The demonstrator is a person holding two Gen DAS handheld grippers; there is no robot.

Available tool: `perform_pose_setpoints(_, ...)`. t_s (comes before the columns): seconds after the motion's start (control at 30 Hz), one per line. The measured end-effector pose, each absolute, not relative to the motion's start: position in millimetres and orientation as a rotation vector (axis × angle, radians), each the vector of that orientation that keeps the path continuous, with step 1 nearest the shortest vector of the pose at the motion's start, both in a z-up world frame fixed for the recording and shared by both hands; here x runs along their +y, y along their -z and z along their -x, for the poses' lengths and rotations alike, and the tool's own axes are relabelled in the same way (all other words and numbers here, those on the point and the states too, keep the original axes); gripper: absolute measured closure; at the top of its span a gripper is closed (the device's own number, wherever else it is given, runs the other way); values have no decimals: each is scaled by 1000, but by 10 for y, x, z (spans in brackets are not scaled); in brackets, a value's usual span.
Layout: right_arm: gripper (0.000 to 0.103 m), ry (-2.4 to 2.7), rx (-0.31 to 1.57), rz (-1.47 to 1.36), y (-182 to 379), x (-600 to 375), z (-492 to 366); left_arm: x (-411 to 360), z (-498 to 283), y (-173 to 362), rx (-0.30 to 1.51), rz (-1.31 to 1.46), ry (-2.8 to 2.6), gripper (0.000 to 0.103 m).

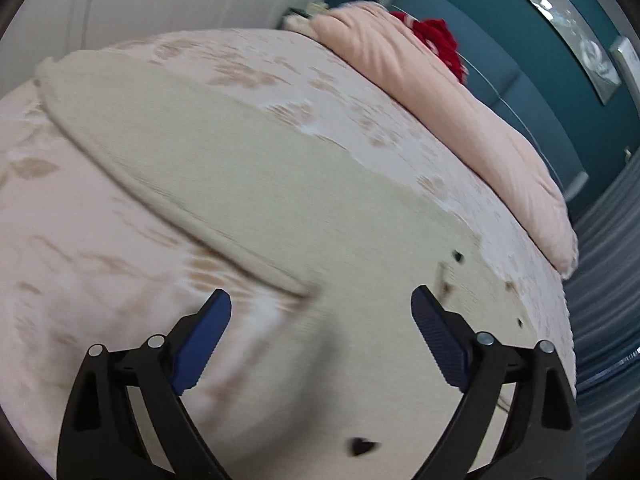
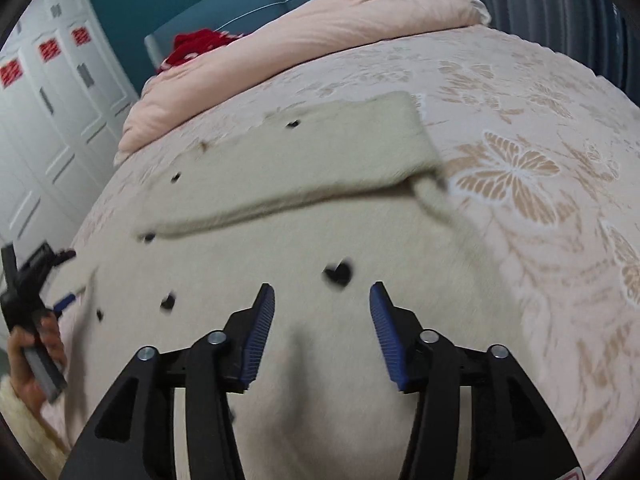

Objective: Fold small clothes

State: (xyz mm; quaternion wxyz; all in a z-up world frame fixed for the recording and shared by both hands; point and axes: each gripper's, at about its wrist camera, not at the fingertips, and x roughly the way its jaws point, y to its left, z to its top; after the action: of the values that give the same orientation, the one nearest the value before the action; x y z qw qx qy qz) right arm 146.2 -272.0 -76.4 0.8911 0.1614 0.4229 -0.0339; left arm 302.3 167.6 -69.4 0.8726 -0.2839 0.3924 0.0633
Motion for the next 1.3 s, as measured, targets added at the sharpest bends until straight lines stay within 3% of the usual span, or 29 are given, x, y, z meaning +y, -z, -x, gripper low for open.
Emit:
perform_pose_setpoints(0.07,46,36,899,-260,878,-2413,-1316,2269,-2960,692,814,614,-255,12)
perform_pose_setpoints(0.23,22,78,878,-118,964,-2032,-1207,3623,-3038,692,784,726,-496,12)
perform_pose_setpoints(0.4,16,68,888,-118,1033,-2051,-1228,4219,-3275,836,792,828,-587,16)
perform_pose_setpoints(0.47,16,75,886,-106,1040,-2016,-1219,4196,-3402,837,816,748,-599,43)
perform_pose_setpoints(0.53,15,83,885,-93,1050,-1997,-1220,4174,-3504,825,848,664,-612,86)
perform_pose_setpoints(0.6,15,84,884,-92,1053,-1989,-1223,4139,-3543,759,849,637,-584,92)
perform_pose_setpoints(0.8,14,80,878,-103,1055,-1984,-1221,3449,-3579,-73,700,509,-382,94)
perform_pose_setpoints(1.03,13,57,868,-138,1044,-2034,-1211,1458,-3532,-1056,607,449,96,93)
perform_pose_setpoints(1.17,11,33,862,-167,1035,-2068,-1204,239,-3348,-734,721,406,286,85)
perform_pose_setpoints(1.27,11,10,856,-203,1018,-2116,-1196,-253,-3089,-107,862,374,291,54)
perform_pose_setpoints(1.3,11,1,856,-221,1001,-2141,-1194,-295,-2970,102,894,362,271,53)
